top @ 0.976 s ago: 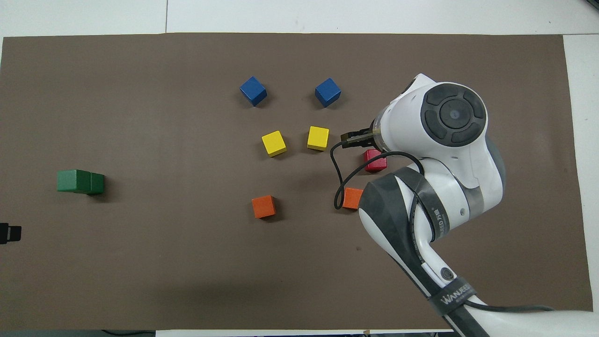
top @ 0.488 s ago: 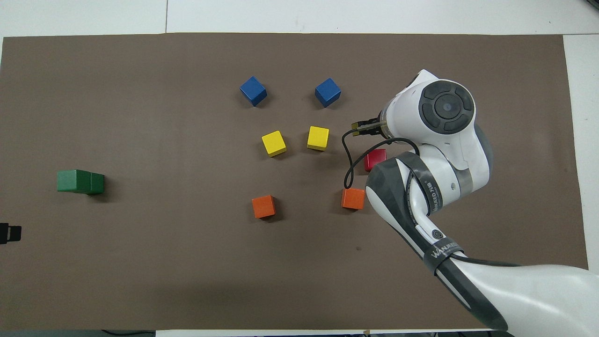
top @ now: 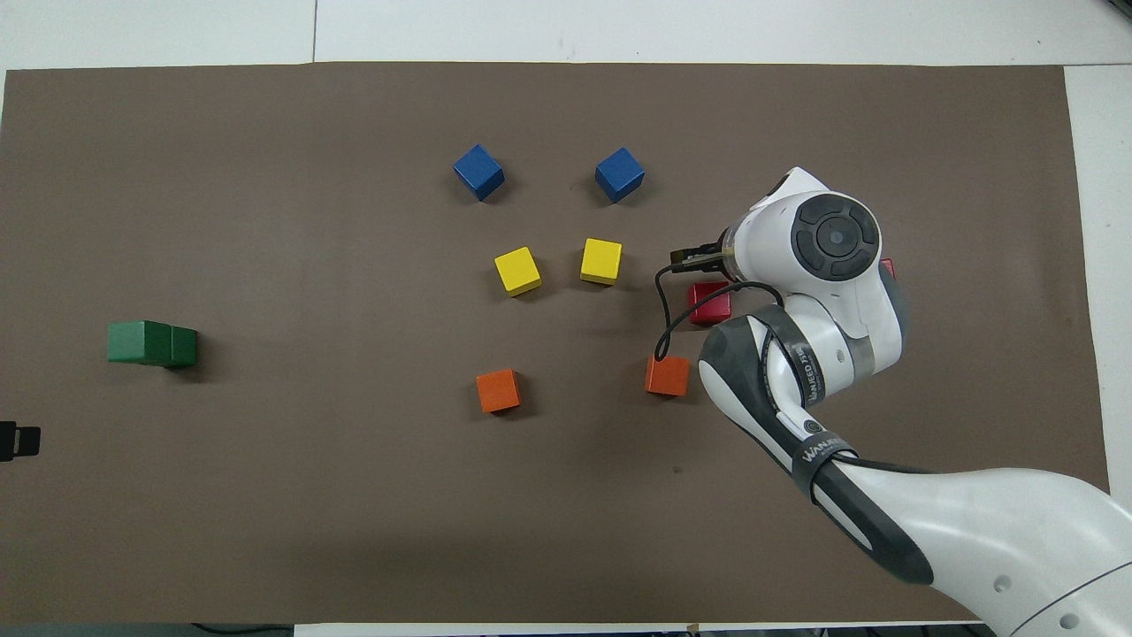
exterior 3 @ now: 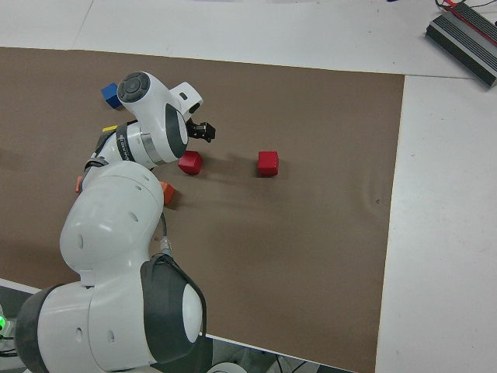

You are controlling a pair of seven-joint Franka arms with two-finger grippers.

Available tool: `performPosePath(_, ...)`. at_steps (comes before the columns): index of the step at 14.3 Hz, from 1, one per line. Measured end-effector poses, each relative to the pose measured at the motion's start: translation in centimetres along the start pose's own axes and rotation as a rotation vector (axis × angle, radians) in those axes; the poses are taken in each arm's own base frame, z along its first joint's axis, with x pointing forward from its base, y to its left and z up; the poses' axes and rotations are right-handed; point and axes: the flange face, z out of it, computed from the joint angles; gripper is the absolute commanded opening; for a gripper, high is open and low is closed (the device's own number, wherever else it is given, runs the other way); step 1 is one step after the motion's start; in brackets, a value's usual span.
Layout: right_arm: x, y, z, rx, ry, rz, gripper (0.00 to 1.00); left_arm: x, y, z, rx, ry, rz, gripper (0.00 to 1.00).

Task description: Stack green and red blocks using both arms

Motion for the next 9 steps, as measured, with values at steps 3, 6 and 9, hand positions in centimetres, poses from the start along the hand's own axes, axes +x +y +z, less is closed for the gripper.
performPosePath(3,-0.01,-0.12,-0.05,0.035,-0.011,0.043,1.00,0.00,0.00,0.00,0.000,0.000,0.000,1.00)
performPosePath(6,-0.13,-0.64,-0.08,0.061,-0.019,0.065,1.00,0.00,0.00,0.00,0.000,0.000,0.000,1.00)
performPosePath(9,-0.68,-0.54,0.49,0.057,-0.034,0.065,1.00,0.00,0.00,0.00,0.000,0.000,0.000,1.00)
